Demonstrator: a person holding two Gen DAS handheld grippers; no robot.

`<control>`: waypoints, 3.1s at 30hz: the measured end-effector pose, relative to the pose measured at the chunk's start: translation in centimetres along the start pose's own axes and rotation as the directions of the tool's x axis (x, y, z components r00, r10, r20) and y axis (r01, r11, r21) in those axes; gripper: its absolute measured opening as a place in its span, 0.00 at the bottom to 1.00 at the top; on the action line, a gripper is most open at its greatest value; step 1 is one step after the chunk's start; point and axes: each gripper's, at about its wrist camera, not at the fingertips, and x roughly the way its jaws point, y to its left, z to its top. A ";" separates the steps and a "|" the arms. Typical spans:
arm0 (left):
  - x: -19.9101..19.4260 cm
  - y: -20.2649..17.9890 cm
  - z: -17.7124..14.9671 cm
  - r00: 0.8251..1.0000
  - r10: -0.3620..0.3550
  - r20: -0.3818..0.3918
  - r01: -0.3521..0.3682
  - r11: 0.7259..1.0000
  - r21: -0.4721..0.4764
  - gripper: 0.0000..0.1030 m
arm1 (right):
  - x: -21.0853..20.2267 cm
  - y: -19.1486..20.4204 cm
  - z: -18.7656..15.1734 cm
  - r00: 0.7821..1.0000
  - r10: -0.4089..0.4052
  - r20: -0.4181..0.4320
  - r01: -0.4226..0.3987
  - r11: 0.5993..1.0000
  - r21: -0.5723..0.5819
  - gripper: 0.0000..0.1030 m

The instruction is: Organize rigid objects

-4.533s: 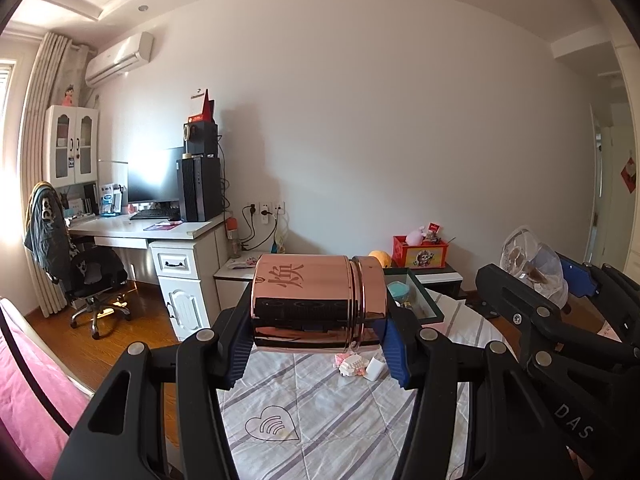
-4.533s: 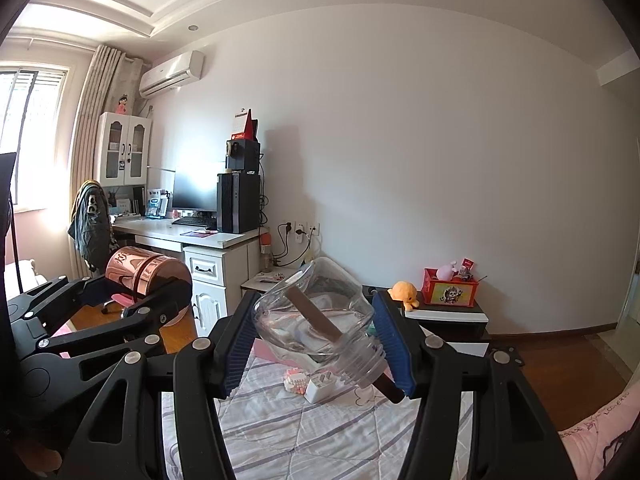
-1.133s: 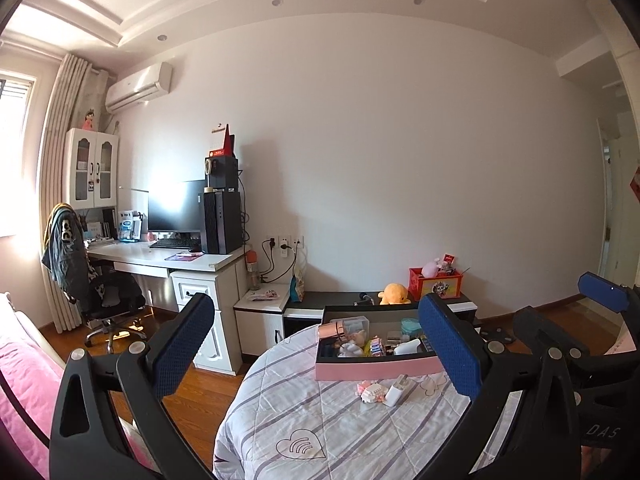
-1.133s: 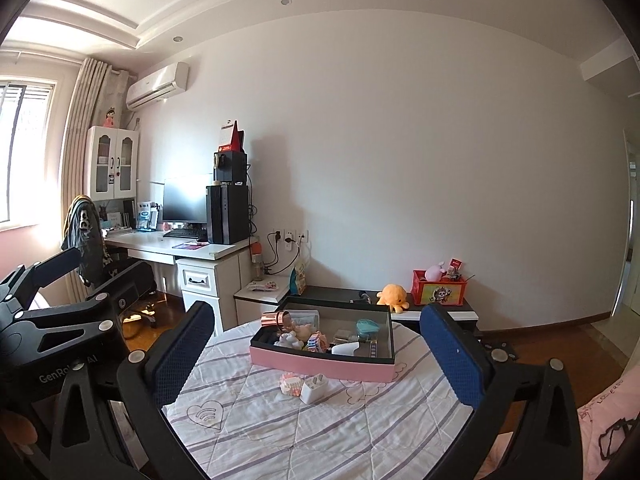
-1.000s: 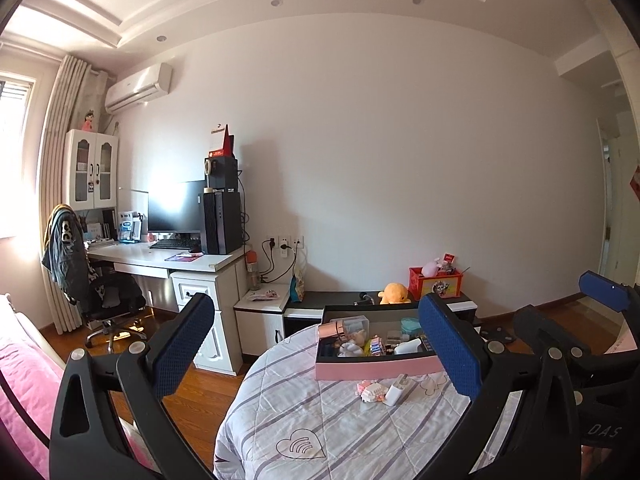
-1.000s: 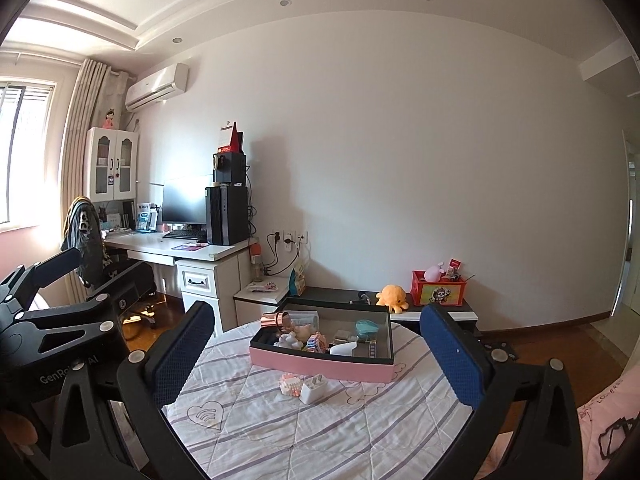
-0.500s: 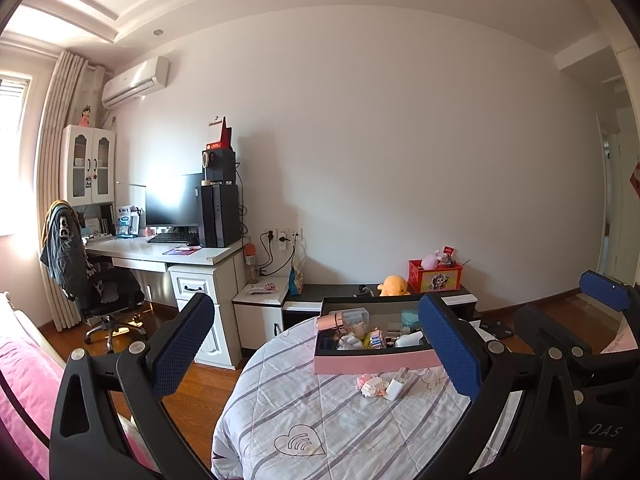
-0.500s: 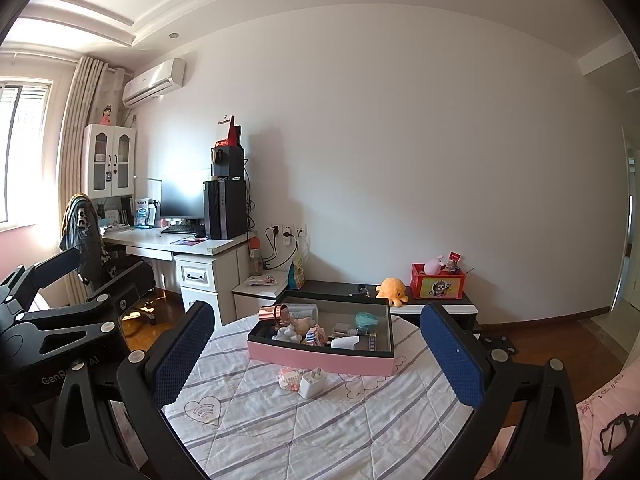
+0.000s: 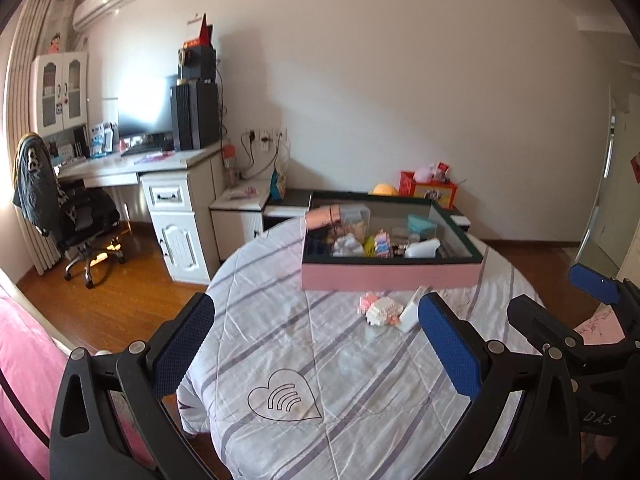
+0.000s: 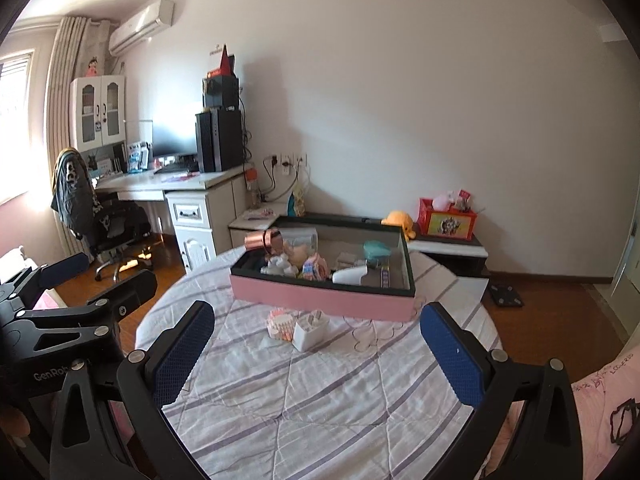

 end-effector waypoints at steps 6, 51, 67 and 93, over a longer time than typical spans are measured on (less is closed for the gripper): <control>6.0 0.9 -1.5 0.992 0.027 -0.120 -0.029 1.000 -0.010 1.00 | 8.5 -1.2 -2.7 0.982 0.008 -0.189 -0.002 0.999 0.033 1.00; 21.4 -7.9 -1.3 0.931 -0.036 -0.364 0.070 0.994 0.079 0.59 | 18.3 -8.5 -4.6 0.924 0.146 -0.354 -0.097 0.983 0.154 0.45; 15.3 -5.7 -0.7 0.973 -0.054 -0.226 0.072 0.995 0.070 0.59 | 16.0 -6.9 -3.6 0.955 0.136 -0.264 -0.105 0.986 0.129 0.42; -2.7 -2.8 3.2 0.986 0.033 0.162 -0.039 0.999 0.036 0.59 | -0.1 0.7 1.8 0.992 0.091 0.086 -0.088 0.996 -0.036 0.42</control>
